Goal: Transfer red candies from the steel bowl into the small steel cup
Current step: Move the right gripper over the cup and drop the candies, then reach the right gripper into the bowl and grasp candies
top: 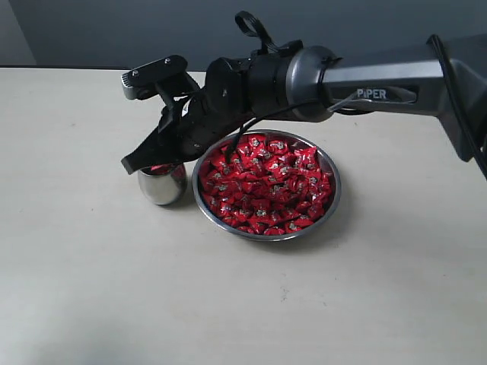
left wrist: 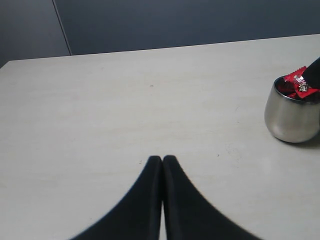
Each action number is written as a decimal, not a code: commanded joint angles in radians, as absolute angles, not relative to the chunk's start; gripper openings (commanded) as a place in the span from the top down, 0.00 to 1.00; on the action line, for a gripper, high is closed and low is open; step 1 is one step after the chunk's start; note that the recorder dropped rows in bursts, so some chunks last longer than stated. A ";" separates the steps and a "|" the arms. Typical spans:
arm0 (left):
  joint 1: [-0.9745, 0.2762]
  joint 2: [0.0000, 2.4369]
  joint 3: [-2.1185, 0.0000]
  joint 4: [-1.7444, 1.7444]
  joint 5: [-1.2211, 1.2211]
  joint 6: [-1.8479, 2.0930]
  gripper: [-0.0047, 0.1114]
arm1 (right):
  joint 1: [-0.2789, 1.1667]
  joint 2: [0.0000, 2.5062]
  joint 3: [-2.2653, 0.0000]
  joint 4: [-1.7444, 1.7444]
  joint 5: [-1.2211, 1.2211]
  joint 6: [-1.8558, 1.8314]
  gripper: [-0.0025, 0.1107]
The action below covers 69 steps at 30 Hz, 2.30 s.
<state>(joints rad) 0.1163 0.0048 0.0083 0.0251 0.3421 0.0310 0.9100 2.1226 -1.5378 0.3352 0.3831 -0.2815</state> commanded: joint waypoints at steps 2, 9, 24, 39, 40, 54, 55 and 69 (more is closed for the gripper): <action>0.108 0.000 0.000 0.027 0.337 0.029 0.96 | 0.906 2.119 -1.561 0.322 0.410 -0.288 0.97; 0.108 0.000 0.000 0.027 0.337 0.029 0.96 | 0.906 2.119 -1.563 0.315 0.431 -0.288 0.97; 0.108 0.000 0.000 0.027 0.337 0.029 0.96 | 0.897 2.105 -1.589 0.264 0.509 -0.280 0.56; 0.108 0.000 0.000 0.027 0.337 0.029 0.96 | 0.778 2.018 -1.584 0.102 0.676 -0.131 0.68; 0.108 0.000 0.000 0.027 0.337 0.029 0.96 | 0.775 2.018 -1.578 0.102 0.673 -0.131 0.68; 0.108 0.000 0.000 0.027 0.337 0.029 0.96 | 0.769 2.018 -1.416 0.130 0.601 -0.145 0.68; 0.108 0.000 0.000 0.027 0.337 0.029 0.96 | 0.777 2.018 -1.405 0.144 0.583 -0.156 0.68; 0.108 0.000 0.000 0.027 0.337 0.029 0.96 | 0.823 2.105 -1.390 0.189 0.484 -0.187 0.68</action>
<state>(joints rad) 0.1163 0.0048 0.0083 0.0251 0.3421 0.0310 0.8167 2.0865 -1.3942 0.1849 0.5055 -0.1791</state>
